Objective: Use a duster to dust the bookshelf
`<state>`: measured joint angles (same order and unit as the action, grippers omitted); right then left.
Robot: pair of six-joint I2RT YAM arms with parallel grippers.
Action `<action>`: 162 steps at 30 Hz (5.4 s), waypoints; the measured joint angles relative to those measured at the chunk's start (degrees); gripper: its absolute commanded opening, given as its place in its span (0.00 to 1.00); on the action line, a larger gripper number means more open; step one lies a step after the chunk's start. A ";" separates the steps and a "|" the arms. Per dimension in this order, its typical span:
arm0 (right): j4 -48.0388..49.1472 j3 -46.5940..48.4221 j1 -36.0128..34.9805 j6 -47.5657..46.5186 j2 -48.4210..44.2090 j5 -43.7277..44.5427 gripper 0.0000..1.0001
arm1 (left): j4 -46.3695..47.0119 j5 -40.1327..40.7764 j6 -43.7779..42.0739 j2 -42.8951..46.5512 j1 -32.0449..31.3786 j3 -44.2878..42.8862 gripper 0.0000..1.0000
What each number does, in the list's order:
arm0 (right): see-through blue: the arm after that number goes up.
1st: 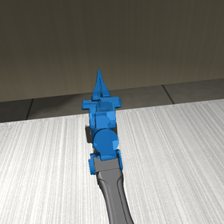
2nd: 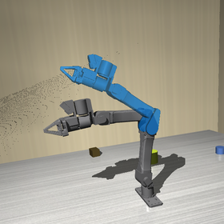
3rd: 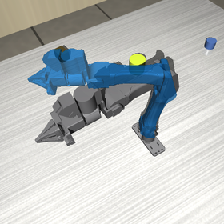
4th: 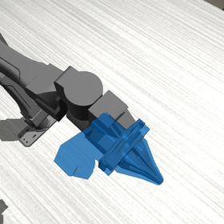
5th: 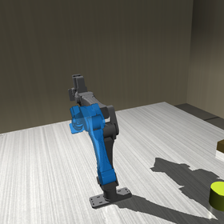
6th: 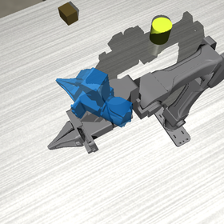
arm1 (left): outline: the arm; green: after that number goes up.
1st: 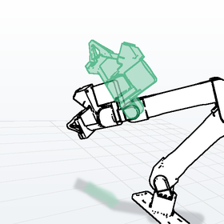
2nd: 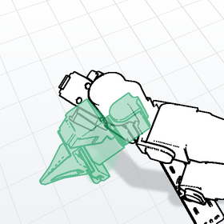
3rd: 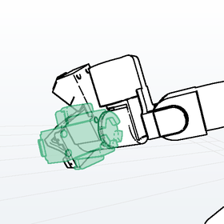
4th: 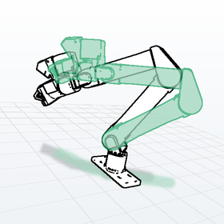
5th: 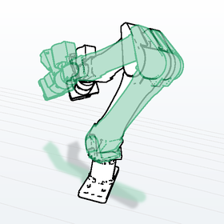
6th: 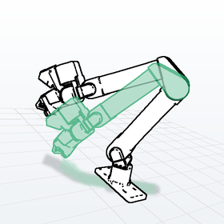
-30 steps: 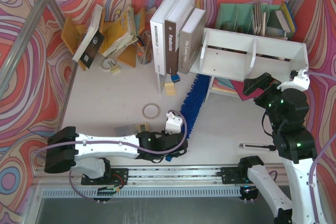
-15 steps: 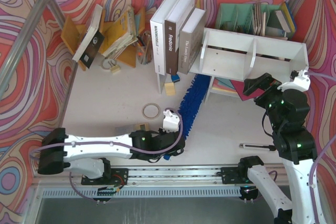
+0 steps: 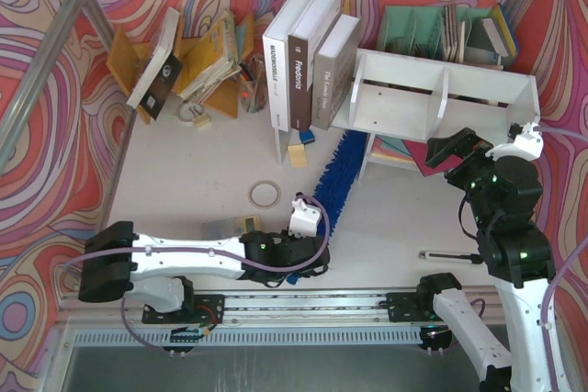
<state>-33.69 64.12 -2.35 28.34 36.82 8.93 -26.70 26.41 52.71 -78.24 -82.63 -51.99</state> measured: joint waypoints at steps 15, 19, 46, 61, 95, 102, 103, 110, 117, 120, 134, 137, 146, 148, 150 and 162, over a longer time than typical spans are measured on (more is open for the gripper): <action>0.00 0.00 0.00 0.00 -0.02 0.02 0.99 | -2.73 1.42 -1.31 6.32 0.00 -0.59 0.00; 0.00 0.00 0.00 0.00 -0.02 0.00 0.99 | -2.69 3.28 -2.21 11.56 -0.11 -0.59 0.00; 0.02 0.44 0.00 0.00 0.61 0.00 0.99 | -2.91 1.66 -2.84 10.49 0.96 1.11 0.00; 0.02 0.44 0.00 -0.02 0.59 0.02 0.99 | 0.42 -1.18 -2.51 -1.44 0.87 -0.52 0.00; 0.00 0.26 0.00 0.02 0.00 0.00 0.99 | -14.45 16.39 2.89 24.83 0.50 2.82 0.00; 0.02 0.26 0.00 0.07 0.00 -0.02 0.99 | -15.58 17.18 5.33 28.79 0.48 6.60 0.00; 0.02 0.26 0.00 0.07 0.00 -0.04 0.99 | -15.15 16.85 5.46 28.74 0.52 7.26 0.00; 0.02 0.26 0.00 0.07 0.02 -0.07 0.99 | -11.65 12.41 7.15 26.69 2.86 12.33 0.00; 0.02 0.26 0.00 0.07 0.15 -0.24 0.99 | -8.70 7.43 7.96 24.44 5.38 15.45 0.00; 0.04 0.26 0.00 0.07 0.33 -0.24 0.99 | -8.92 7.17 7.93 24.50 5.55 15.10 0.00; 0.02 0.26 0.00 0.07 0.50 -0.24 0.99 | -11.06 8.13 5.79 26.58 6.12 9.44 0.00; 0.02 0.26 0.00 0.07 0.50 -0.24 0.99 | -9.18 7.82 6.69 24.41 6.12 11.87 0.00; 0.02 0.26 0.00 0.07 0.50 -0.24 0.99 | -5.99 5.70 8.39 20.68 6.12 16.65 0.00; 0.02 0.26 0.00 0.04 0.50 -0.24 0.99 | -6.69 5.75 8.35 20.63 6.14 15.41 0.00; 0.02 0.26 0.00 0.04 0.48 -0.24 0.99 | -7.91 5.90 7.93 20.85 6.21 13.27 0.00; 0.02 0.26 0.00 0.07 0.28 -0.22 0.99 | -9.03 8.59 5.16 25.29 6.49 7.61 0.00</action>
<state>-33.67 64.38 -2.35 28.40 37.10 8.71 -35.73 35.00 57.87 -52.95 -76.14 -44.38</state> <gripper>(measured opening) 0.987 0.343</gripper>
